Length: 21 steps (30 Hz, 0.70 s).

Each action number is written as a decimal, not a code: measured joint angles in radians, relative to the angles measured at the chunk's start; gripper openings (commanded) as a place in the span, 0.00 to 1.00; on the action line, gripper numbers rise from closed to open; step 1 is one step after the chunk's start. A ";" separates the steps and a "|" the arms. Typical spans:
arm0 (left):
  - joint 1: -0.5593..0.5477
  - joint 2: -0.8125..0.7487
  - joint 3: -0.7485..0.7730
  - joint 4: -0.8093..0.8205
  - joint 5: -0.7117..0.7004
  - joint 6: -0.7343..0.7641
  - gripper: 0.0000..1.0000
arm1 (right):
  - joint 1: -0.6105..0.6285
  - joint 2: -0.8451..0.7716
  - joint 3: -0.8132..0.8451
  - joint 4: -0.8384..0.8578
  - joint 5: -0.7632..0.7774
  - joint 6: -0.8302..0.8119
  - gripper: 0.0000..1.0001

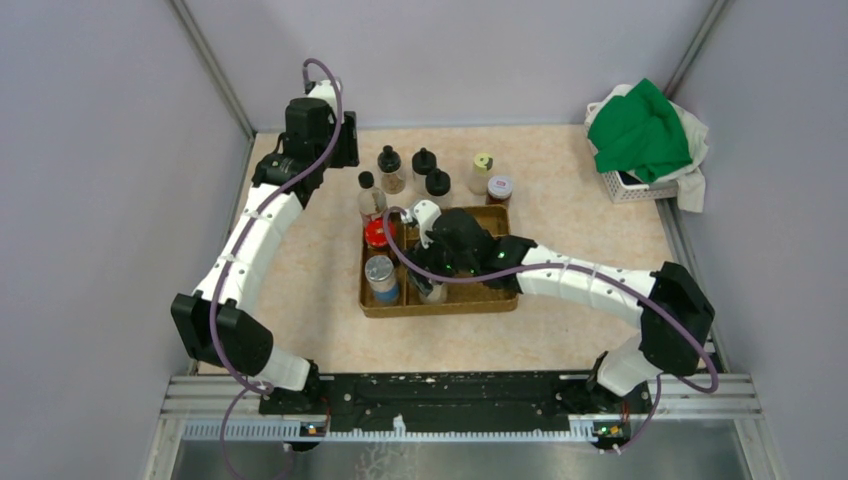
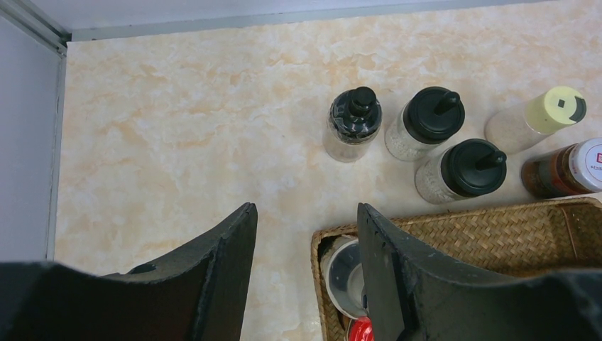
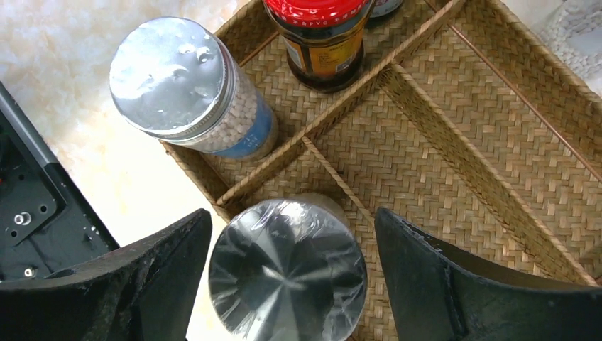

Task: Organize the condiment bottles
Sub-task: Place the bottle in the storage box, then pick up the bottle from the center of the board.

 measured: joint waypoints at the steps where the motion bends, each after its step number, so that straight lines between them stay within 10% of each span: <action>1: 0.000 0.000 0.000 0.000 0.000 0.000 0.61 | 0.000 -0.005 0.000 -0.002 0.000 0.000 0.83; 11: 0.000 0.009 0.019 -0.005 0.002 0.000 0.61 | -0.026 -0.060 0.205 -0.127 0.090 -0.037 0.82; 21: 0.000 0.186 0.209 0.001 0.030 0.000 0.59 | -0.432 0.029 0.485 -0.195 0.093 -0.045 0.74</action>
